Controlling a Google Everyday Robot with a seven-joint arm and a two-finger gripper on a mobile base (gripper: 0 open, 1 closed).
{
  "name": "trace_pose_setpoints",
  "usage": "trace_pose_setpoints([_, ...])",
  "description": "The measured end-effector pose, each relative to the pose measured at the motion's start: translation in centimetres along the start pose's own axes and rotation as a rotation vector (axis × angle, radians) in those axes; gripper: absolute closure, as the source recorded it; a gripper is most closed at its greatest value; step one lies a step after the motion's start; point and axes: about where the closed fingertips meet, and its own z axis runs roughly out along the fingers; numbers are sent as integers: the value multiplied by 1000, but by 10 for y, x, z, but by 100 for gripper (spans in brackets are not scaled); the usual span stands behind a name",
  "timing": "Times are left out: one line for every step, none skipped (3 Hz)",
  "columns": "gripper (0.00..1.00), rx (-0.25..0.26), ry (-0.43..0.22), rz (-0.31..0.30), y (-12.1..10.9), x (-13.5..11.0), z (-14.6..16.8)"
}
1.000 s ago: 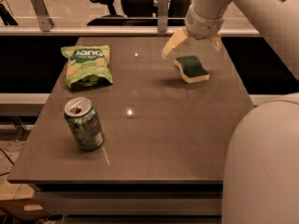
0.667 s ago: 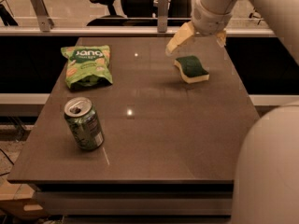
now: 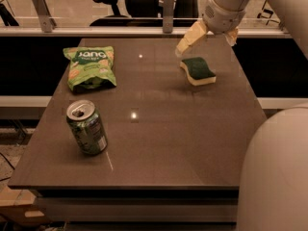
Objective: Move sponge near green can
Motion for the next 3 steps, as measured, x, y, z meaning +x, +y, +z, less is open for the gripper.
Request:
trace_pose_setpoints([2, 3, 45, -14, 4, -3, 18])
trace_pose_setpoints([8, 22, 100, -18, 15, -5, 41])
trace_pose_setpoints([24, 58, 149, 5, 22, -6, 61])
